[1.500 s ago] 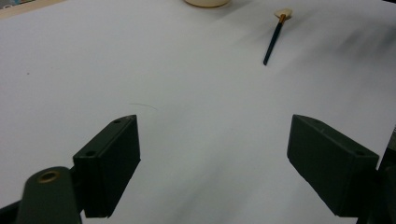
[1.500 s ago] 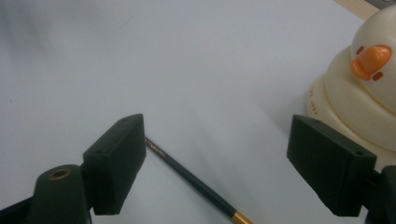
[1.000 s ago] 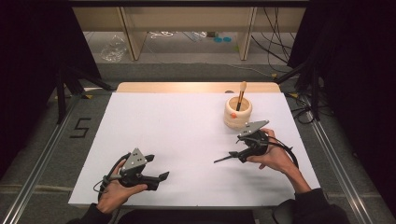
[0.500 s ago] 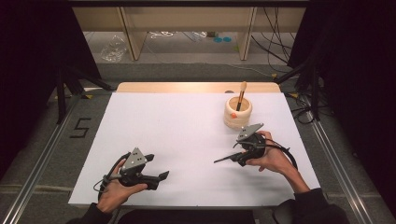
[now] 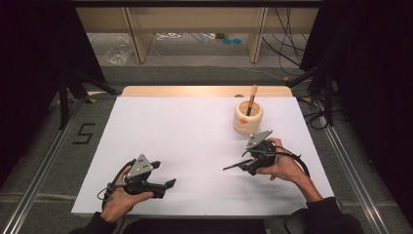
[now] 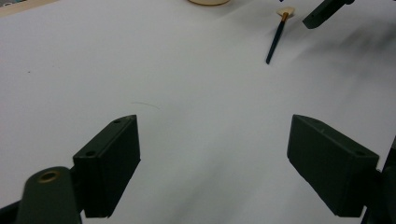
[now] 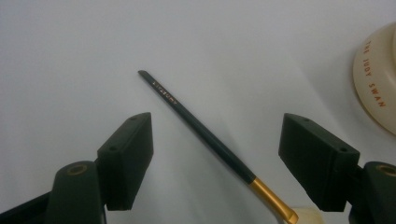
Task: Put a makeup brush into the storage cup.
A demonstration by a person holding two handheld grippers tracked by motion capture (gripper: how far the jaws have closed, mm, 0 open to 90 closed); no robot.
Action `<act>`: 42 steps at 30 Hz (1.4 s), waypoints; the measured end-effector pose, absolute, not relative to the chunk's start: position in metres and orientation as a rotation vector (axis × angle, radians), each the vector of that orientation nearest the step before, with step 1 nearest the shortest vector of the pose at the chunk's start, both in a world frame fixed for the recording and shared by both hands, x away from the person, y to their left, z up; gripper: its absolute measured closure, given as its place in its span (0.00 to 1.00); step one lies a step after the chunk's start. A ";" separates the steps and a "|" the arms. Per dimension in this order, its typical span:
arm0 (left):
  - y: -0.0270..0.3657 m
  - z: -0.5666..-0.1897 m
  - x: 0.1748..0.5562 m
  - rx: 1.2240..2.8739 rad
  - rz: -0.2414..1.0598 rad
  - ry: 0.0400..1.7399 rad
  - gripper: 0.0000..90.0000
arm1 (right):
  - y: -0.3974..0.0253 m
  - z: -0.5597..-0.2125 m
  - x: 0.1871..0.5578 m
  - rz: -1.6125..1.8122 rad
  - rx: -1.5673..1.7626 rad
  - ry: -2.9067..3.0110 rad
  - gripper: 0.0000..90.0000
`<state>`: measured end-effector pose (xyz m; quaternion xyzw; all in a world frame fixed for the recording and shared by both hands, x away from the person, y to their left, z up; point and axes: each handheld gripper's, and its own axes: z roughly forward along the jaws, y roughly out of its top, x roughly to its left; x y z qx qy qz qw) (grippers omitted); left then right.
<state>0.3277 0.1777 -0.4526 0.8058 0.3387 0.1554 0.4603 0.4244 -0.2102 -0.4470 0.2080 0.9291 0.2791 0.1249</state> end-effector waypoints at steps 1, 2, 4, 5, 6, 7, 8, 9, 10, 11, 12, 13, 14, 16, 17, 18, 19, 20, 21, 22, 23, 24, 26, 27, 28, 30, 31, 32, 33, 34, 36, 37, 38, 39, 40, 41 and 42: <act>0.178 -0.453 0.329 1.990 0.386 0.827 0.19 | -0.209 -0.447 0.425 0.813 0.603 2.714 0.32; 0.178 -0.453 0.329 1.990 0.386 0.827 0.19 | -0.209 -0.447 0.425 0.813 0.603 2.714 0.32; 0.177 -0.453 0.329 1.997 0.387 0.824 0.19 | -0.210 -0.447 0.425 0.803 0.588 2.722 0.34; 0.177 -0.453 0.329 1.998 0.387 0.823 0.19 | -0.210 -0.448 0.426 0.792 0.585 2.727 0.34; 0.177 -0.453 0.329 1.997 0.387 0.823 0.19 | -0.210 -0.448 0.427 0.778 0.575 2.728 0.35; 0.177 -0.453 0.329 1.996 0.387 0.822 0.19 | -0.210 -0.448 0.427 0.778 0.575 2.728 0.35; 0.177 -0.453 0.329 1.995 0.387 0.822 0.19 | -0.210 -0.448 0.427 0.774 0.573 2.727 0.35; 0.177 -0.453 0.329 1.995 0.386 0.821 0.19 | -0.210 -0.448 0.427 0.767 0.568 2.726 0.35; 0.177 -0.453 0.329 1.995 0.386 0.820 0.19 | -0.210 -0.448 0.428 0.761 0.565 2.724 0.36; 0.176 -0.453 0.329 1.991 0.378 0.828 0.19 | -0.209 -0.447 0.428 0.755 0.563 2.724 0.36; 0.175 -0.454 0.329 1.985 0.375 0.832 0.19 | -0.209 -0.447 0.429 0.752 0.557 2.727 0.37; 0.175 -0.453 0.330 1.995 0.370 0.810 0.19 | -0.209 -0.447 0.431 0.743 0.542 2.744 0.38; 0.175 -0.454 0.329 1.995 0.372 0.808 0.19 | -0.209 -0.447 0.431 0.743 0.542 2.744 0.38; 0.176 -0.454 0.329 2.002 0.373 0.811 0.19 | -0.208 -0.447 0.432 0.729 0.528 2.743 0.41; 0.176 -0.453 0.329 1.996 0.376 0.814 0.19 | -0.208 -0.447 0.433 0.715 0.515 2.756 0.43; 0.176 -0.453 0.329 1.996 0.376 0.814 0.19 | -0.208 -0.447 0.433 0.715 0.515 2.756 0.43; 0.175 -0.453 0.329 1.987 0.380 0.816 0.19 | -0.207 -0.447 0.434 0.685 0.503 2.784 0.46; 0.175 -0.454 0.329 1.984 0.375 0.821 0.19 | -0.207 -0.447 0.434 0.685 0.503 2.784 0.46; 0.175 -0.454 0.329 1.990 0.363 0.824 0.19 | -0.206 -0.448 0.435 0.657 0.485 2.798 0.49; 0.174 -0.454 0.328 1.993 0.375 0.831 0.19 | -0.205 -0.448 0.436 0.635 0.480 2.809 0.49; 0.175 -0.454 0.329 1.998 0.382 0.815 0.19 | -0.205 -0.448 0.436 0.616 0.486 2.817 0.50; 0.175 -0.454 0.329 1.998 0.382 0.815 0.19 | -0.205 -0.448 0.436 0.616 0.486 2.817 0.50; 0.175 -0.454 0.329 1.992 0.374 0.818 0.19 | -0.205 -0.450 0.439 0.597 0.480 2.833 0.51; 0.174 -0.454 0.329 1.988 0.369 0.827 0.19 | -0.206 -0.451 0.441 0.574 0.485 2.842 0.53; 0.174 -0.455 0.329 1.983 0.375 0.828 0.19 | -0.206 -0.451 0.441 0.574 0.485 2.842 0.53; 0.174 -0.455 0.329 1.978 0.371 0.834 0.19 | -0.206 -0.452 0.443 0.568 0.507 2.857 0.56; 0.174 -0.455 0.329 1.987 0.367 0.832 0.19 | -0.206 -0.452 0.444 0.559 0.512 2.861 0.57; 0.174 -0.455 0.329 1.987 0.367 0.832 0.19 | -0.206 -0.452 0.444 0.559 0.512 2.861 0.57; 0.173 -0.455 0.328 1.990 0.375 0.834 0.19 | -0.205 -0.453 0.446 0.555 0.502 2.866 0.57; 0.173 -0.455 0.329 1.990 0.375 0.824 0.19 | -0.204 -0.452 0.448 0.545 0.488 2.871 0.59; 0.173 -0.455 0.329 2.000 0.359 0.830 0.19 | -0.201 -0.452 0.452 0.529 0.462 2.899 0.61; 0.173 -0.455 0.329 2.000 0.359 0.830 0.19 | -0.201 -0.452 0.452 0.529 0.462 2.899 0.61; 0.173 -0.455 0.329 2.000 0.361 0.819 0.19 | -0.200 -0.451 0.453 0.508 0.449 2.908 0.62; 0.173 -0.455 0.329 1.995 0.366 0.832 0.19 | -0.197 -0.450 0.456 0.467 0.432 2.925 0.63; 0.173 -0.455 0.329 1.995 0.366 0.832 0.19 | -0.197 -0.450 0.456 0.467 0.432 2.925 0.63; 0.174 -0.456 0.329 1.992 0.363 0.826 0.19 | -0.196 -0.449 0.458 0.461 0.438 2.930 0.64; 0.174 -0.456 0.329 1.985 0.369 0.837 0.19 | -0.196 -0.449 0.459 0.438 0.432 2.941 0.64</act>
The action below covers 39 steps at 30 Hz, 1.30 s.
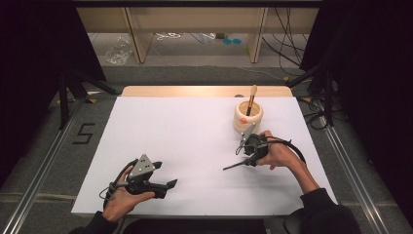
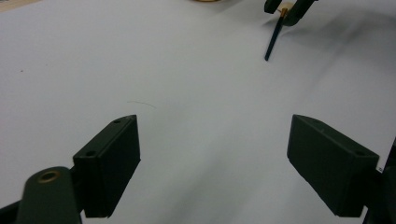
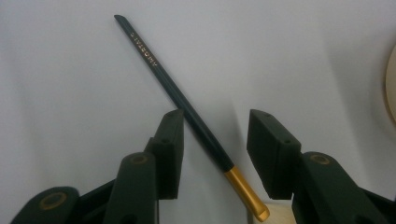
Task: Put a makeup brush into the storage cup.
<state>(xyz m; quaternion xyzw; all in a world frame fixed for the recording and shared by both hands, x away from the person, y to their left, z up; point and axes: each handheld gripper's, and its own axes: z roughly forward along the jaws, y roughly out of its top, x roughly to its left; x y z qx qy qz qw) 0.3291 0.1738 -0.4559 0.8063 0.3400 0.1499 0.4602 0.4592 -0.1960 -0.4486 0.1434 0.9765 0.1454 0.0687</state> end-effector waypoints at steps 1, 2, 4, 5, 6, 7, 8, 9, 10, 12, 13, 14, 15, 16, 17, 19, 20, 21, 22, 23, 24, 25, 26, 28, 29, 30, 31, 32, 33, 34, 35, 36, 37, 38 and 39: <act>0.174 -0.455 0.329 1.985 0.368 0.845 0.19 | -0.196 -0.449 0.459 0.438 0.432 2.941 0.64; 0.175 -0.455 0.329 1.985 0.371 0.841 0.19 | -0.196 -0.449 0.460 0.427 0.425 2.945 0.64; 0.175 -0.455 0.329 1.990 0.373 0.834 0.19 | -0.196 -0.449 0.460 0.422 0.415 2.950 0.66; 0.174 -0.456 0.329 1.988 0.367 0.828 0.19 | -0.195 -0.449 0.460 0.420 0.413 2.953 0.66; 0.174 -0.456 0.329 1.988 0.367 0.828 0.19 | -0.195 -0.449 0.460 0.420 0.413 2.953 0.66; 0.174 -0.456 0.329 1.990 0.362 0.829 0.19 | -0.195 -0.449 0.460 0.413 0.402 2.958 0.67; 0.174 -0.456 0.329 1.989 0.363 0.829 0.19 | -0.195 -0.450 0.459 0.405 0.401 2.959 0.68; 0.174 -0.456 0.329 1.989 0.363 0.830 0.19 | -0.194 -0.451 0.459 0.392 0.398 2.966 0.69; 0.174 -0.456 0.329 1.988 0.363 0.830 0.19 | -0.194 -0.451 0.459 0.392 0.398 2.966 0.69; 0.174 -0.455 0.329 1.990 0.365 0.834 0.19 | -0.193 -0.451 0.459 0.387 0.394 2.969 0.72; 0.174 -0.456 0.329 1.987 0.363 0.840 0.19 | -0.193 -0.452 0.460 0.378 0.387 2.984 0.73; 0.174 -0.456 0.329 1.987 0.366 0.841 0.19 | -0.193 -0.452 0.460 0.378 0.387 2.984 0.73; 0.174 -0.455 0.329 1.985 0.369 0.843 0.19 | -0.192 -0.452 0.460 0.364 0.394 2.987 0.74; 0.174 -0.455 0.329 1.986 0.369 0.842 0.19 | -0.192 -0.453 0.460 0.362 0.404 2.994 0.74; 0.174 -0.455 0.329 1.987 0.370 0.841 0.19 | -0.191 -0.453 0.460 0.350 0.406 3.001 0.75; 0.175 -0.455 0.329 1.993 0.374 0.832 0.19 | -0.191 -0.453 0.460 0.335 0.403 3.000 0.78; 0.175 -0.455 0.329 1.995 0.376 0.830 0.19 | -0.191 -0.453 0.460 0.336 0.401 3.002 0.79; 0.174 -0.456 0.329 1.987 0.373 0.832 0.19 | -0.190 -0.453 0.459 0.328 0.400 3.010 0.80; 0.174 -0.456 0.329 1.985 0.371 0.835 0.19 | -0.189 -0.453 0.459 0.323 0.407 3.014 0.80; 0.174 -0.456 0.329 1.986 0.372 0.834 0.19 | -0.189 -0.453 0.459 0.323 0.407 3.014 0.80; 0.174 -0.455 0.329 1.991 0.372 0.836 0.19 | -0.188 -0.453 0.460 0.311 0.403 3.024 0.81; 0.174 -0.455 0.329 1.991 0.372 0.836 0.19 | -0.188 -0.453 0.460 0.311 0.403 3.024 0.81; 0.174 -0.455 0.329 1.989 0.371 0.835 0.19 | -0.188 -0.453 0.460 0.305 0.405 3.023 0.82; 0.174 -0.455 0.329 1.985 0.369 0.842 0.19 | -0.186 -0.453 0.461 0.288 0.416 3.035 0.83; 0.174 -0.455 0.329 1.984 0.369 0.842 0.19 | -0.185 -0.453 0.461 0.280 0.430 3.039 0.83; 0.174 -0.455 0.329 1.983 0.369 0.842 0.19 | -0.185 -0.453 0.462 0.272 0.425 3.044 0.84; 0.174 -0.455 0.329 1.983 0.369 0.842 0.19 | -0.184 -0.453 0.462 0.266 0.436 3.048 0.84; 0.174 -0.455 0.329 1.983 0.370 0.841 0.19 | -0.184 -0.453 0.462 0.264 0.446 3.050 0.85; 0.175 -0.455 0.329 1.983 0.372 0.840 0.19 | -0.183 -0.453 0.463 0.255 0.466 3.050 0.85; 0.175 -0.455 0.329 1.983 0.372 0.841 0.19 | -0.183 -0.453 0.463 0.255 0.466 3.050 0.85; 0.175 -0.455 0.329 1.983 0.372 0.841 0.19 | -0.183 -0.453 0.463 0.254 0.466 3.051 0.86; 0.174 -0.455 0.329 1.983 0.370 0.842 0.19 | -0.182 -0.452 0.463 0.244 0.469 3.059 0.86; 0.174 -0.455 0.329 1.984 0.370 0.841 0.19 | -0.182 -0.453 0.464 0.237 0.478 3.061 0.87; 0.174 -0.455 0.329 1.985 0.371 0.841 0.19 | -0.182 -0.453 0.464 0.237 0.478 3.061 0.87; 0.174 -0.455 0.329 1.985 0.370 0.841 0.19 | -0.182 -0.452 0.464 0.227 0.474 3.060 0.87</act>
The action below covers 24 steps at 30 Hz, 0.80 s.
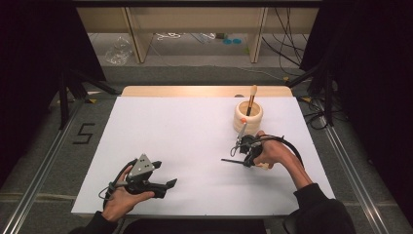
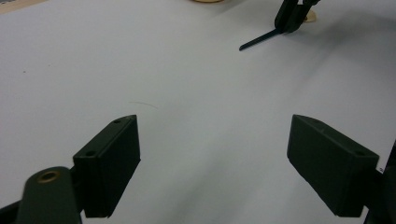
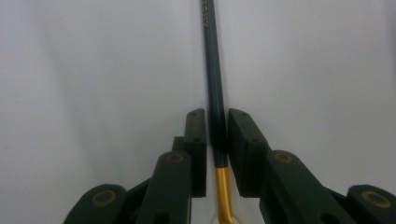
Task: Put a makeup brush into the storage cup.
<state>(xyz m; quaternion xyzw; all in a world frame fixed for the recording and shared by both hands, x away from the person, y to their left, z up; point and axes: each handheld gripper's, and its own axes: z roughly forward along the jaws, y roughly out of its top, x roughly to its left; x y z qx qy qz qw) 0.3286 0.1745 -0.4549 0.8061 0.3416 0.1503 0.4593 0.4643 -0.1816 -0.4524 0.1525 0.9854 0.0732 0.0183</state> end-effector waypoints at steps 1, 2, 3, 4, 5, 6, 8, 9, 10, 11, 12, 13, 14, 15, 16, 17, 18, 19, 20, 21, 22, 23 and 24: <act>0.175 -0.455 0.329 1.984 0.369 0.841 0.19 | -0.182 -0.452 0.466 0.200 0.440 3.056 0.88; 0.175 -0.455 0.329 1.983 0.366 0.839 0.19 | -0.182 -0.452 0.466 0.200 0.442 3.063 0.89; 0.176 -0.454 0.329 1.981 0.372 0.839 0.19 | -0.182 -0.452 0.466 0.201 0.434 3.068 0.90; 0.176 -0.454 0.329 1.981 0.372 0.839 0.19 | -0.182 -0.452 0.466 0.201 0.434 3.068 0.90; 0.176 -0.454 0.328 1.978 0.372 0.848 0.19 | -0.182 -0.452 0.467 0.206 0.425 3.075 0.91; 0.176 -0.454 0.329 1.978 0.369 0.842 0.19 | -0.181 -0.452 0.466 0.197 0.449 3.069 0.91; 0.176 -0.454 0.329 1.982 0.368 0.837 0.19 | -0.180 -0.452 0.466 0.188 0.462 3.071 0.92; 0.176 -0.454 0.329 1.983 0.366 0.836 0.19 | -0.180 -0.452 0.466 0.181 0.469 3.073 0.92; 0.175 -0.454 0.329 1.982 0.365 0.835 0.19 | -0.180 -0.452 0.466 0.177 0.464 3.070 0.92; 0.175 -0.454 0.329 1.982 0.365 0.835 0.19 | -0.179 -0.452 0.466 0.173 0.458 3.070 0.92; 0.176 -0.454 0.329 1.982 0.366 0.835 0.19 | -0.178 -0.452 0.467 0.162 0.463 3.075 0.92; 0.176 -0.454 0.329 1.983 0.367 0.835 0.19 | -0.178 -0.452 0.467 0.164 0.467 3.075 0.92; 0.176 -0.454 0.329 1.981 0.367 0.836 0.19 | -0.178 -0.452 0.467 0.162 0.471 3.076 0.92; 0.176 -0.454 0.329 1.980 0.371 0.839 0.19 | -0.178 -0.452 0.467 0.159 0.471 3.075 0.92; 0.176 -0.454 0.329 1.983 0.374 0.839 0.19 | -0.177 -0.452 0.467 0.156 0.477 3.074 0.92; 0.176 -0.454 0.329 1.979 0.365 0.838 0.19 | -0.177 -0.452 0.467 0.156 0.477 3.077 0.92; 0.176 -0.454 0.329 1.983 0.368 0.835 0.19 | -0.177 -0.452 0.467 0.160 0.462 3.076 0.92; 0.176 -0.454 0.329 1.983 0.366 0.835 0.19 | -0.177 -0.452 0.466 0.155 0.466 3.070 0.92; 0.176 -0.454 0.329 1.983 0.366 0.835 0.19 | -0.177 -0.452 0.466 0.157 0.460 3.071 0.92; 0.176 -0.454 0.329 1.983 0.366 0.835 0.19 | -0.177 -0.452 0.466 0.158 0.457 3.070 0.92; 0.176 -0.454 0.329 1.982 0.369 0.837 0.19 | -0.178 -0.451 0.466 0.169 0.452 3.070 0.92; 0.176 -0.454 0.328 1.980 0.370 0.845 0.19 | -0.178 -0.451 0.466 0.169 0.452 3.070 0.92; 0.176 -0.454 0.329 1.985 0.376 0.835 0.19 | -0.178 -0.450 0.466 0.183 0.439 3.071 0.92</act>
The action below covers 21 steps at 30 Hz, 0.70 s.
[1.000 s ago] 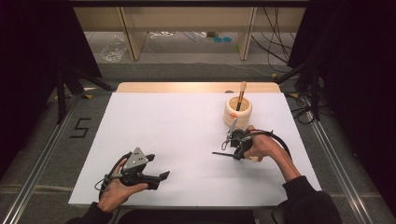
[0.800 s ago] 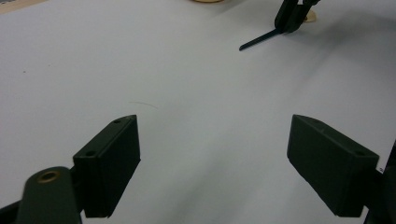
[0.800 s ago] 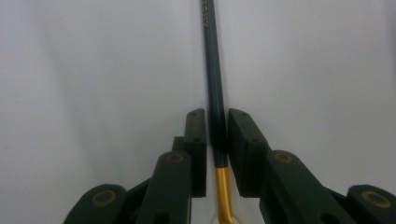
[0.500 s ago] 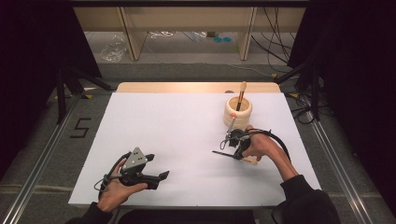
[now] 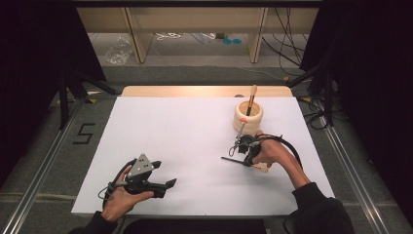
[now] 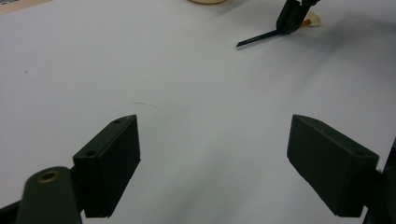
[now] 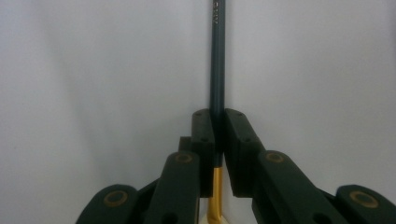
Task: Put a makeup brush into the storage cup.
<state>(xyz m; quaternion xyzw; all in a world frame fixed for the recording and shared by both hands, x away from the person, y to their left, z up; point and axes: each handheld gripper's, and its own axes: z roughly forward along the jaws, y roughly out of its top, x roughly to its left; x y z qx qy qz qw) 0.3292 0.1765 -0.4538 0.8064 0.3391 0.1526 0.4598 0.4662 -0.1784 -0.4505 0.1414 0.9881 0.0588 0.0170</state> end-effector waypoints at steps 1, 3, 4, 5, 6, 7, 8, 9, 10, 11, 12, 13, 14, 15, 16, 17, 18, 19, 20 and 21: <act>0.177 -0.454 0.330 1.989 0.379 0.829 0.19 | -0.179 -0.448 0.466 0.191 0.447 3.062 0.92; 0.177 -0.454 0.329 1.986 0.377 0.835 0.19 | -0.180 -0.446 0.466 0.214 0.433 3.046 0.92; 0.176 -0.454 0.329 1.980 0.373 0.842 0.19 | -0.180 -0.444 0.466 0.221 0.426 3.037 0.92; 0.176 -0.454 0.329 1.979 0.369 0.837 0.19 | -0.181 -0.442 0.466 0.230 0.418 3.032 0.92; 0.176 -0.454 0.329 1.982 0.375 0.838 0.19 | -0.181 -0.440 0.465 0.242 0.417 3.026 0.92; 0.176 -0.454 0.329 1.982 0.375 0.838 0.19 | -0.181 -0.438 0.465 0.251 0.405 3.019 0.92; 0.176 -0.454 0.329 1.981 0.372 0.843 0.19 | -0.182 -0.436 0.464 0.264 0.401 3.006 0.92; 0.176 -0.454 0.329 1.982 0.367 0.834 0.19 | -0.182 -0.434 0.464 0.267 0.402 2.994 0.92; 0.176 -0.454 0.329 1.981 0.368 0.837 0.19 | -0.182 -0.432 0.464 0.278 0.397 2.987 0.93; 0.176 -0.454 0.329 1.980 0.368 0.837 0.19 | -0.182 -0.430 0.463 0.290 0.390 2.983 0.93; 0.176 -0.454 0.330 1.982 0.368 0.837 0.19 | -0.180 -0.426 0.460 0.338 0.419 2.973 0.93; 0.176 -0.454 0.329 1.980 0.372 0.839 0.19 | -0.180 -0.426 0.460 0.338 0.419 2.973 0.93; 0.176 -0.454 0.330 1.985 0.370 0.836 0.19 | -0.179 -0.424 0.460 0.338 0.405 2.960 0.93; 0.176 -0.454 0.329 1.989 0.373 0.838 0.19 | -0.177 -0.421 0.459 0.351 0.383 2.952 0.93; 0.177 -0.455 0.330 1.989 0.374 0.838 0.19 | -0.175 -0.418 0.457 0.371 0.379 2.960 0.93; 0.177 -0.455 0.329 1.986 0.372 0.845 0.19 | -0.173 -0.415 0.455 0.384 0.364 2.960 0.93; 0.177 -0.455 0.330 1.985 0.371 0.845 0.19 | -0.171 -0.412 0.453 0.391 0.347 2.946 0.92; 0.177 -0.455 0.330 1.986 0.371 0.846 0.19 | -0.169 -0.410 0.451 0.402 0.335 2.938 0.92; 0.177 -0.455 0.330 1.988 0.374 0.842 0.19 | -0.169 -0.407 0.451 0.387 0.295 2.926 0.93; 0.177 -0.455 0.330 1.987 0.376 0.840 0.19 | -0.166 -0.405 0.449 0.419 0.304 2.928 0.93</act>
